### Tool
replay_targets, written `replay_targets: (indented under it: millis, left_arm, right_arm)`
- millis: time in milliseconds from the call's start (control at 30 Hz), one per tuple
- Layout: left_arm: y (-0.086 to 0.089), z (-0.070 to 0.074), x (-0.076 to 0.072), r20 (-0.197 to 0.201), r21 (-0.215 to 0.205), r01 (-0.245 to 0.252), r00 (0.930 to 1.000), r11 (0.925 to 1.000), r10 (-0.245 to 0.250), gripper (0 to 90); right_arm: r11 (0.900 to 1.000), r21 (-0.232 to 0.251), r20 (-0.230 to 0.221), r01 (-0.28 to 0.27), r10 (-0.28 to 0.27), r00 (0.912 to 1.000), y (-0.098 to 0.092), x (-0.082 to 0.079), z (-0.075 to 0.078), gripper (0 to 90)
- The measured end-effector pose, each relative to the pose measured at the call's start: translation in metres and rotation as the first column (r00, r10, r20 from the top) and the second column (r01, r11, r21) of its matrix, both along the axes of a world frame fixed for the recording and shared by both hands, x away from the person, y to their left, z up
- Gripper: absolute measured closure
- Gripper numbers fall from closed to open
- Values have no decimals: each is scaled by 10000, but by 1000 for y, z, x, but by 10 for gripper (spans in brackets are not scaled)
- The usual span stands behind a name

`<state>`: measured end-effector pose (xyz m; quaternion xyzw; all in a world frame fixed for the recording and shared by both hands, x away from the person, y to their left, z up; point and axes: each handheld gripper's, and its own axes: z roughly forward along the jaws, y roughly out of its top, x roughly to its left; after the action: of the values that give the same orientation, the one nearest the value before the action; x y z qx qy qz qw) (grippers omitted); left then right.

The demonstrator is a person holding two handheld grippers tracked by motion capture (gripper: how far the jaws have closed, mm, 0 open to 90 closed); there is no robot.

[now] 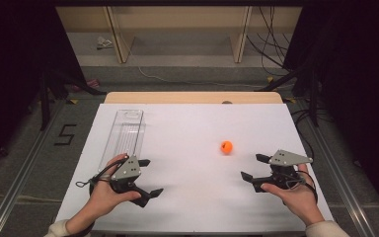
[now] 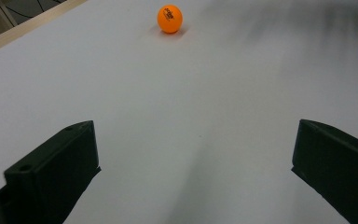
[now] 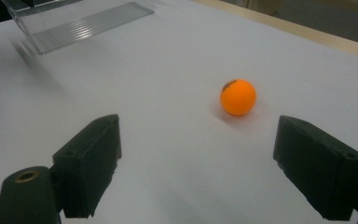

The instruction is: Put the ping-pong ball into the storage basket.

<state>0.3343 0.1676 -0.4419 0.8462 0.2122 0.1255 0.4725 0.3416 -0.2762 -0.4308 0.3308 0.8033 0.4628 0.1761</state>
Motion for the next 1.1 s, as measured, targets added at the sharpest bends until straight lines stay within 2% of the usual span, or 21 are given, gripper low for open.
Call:
replay_targets:
  millis: [567, 1100]
  left_arm:
    - [0, 0, 0, 15, 30, 65, 10000, 10000, -65, 0]
    - [-1, 0, -1, 37, 47, 106, 9999, 9999, -106, 0]
  right_arm:
    - [10000, -44, 12, 67, -67, 10000, 2, 3, 0, 158]
    - [9994, -138, 30, 302, -302, 9995, 5, 13, -2, 156]
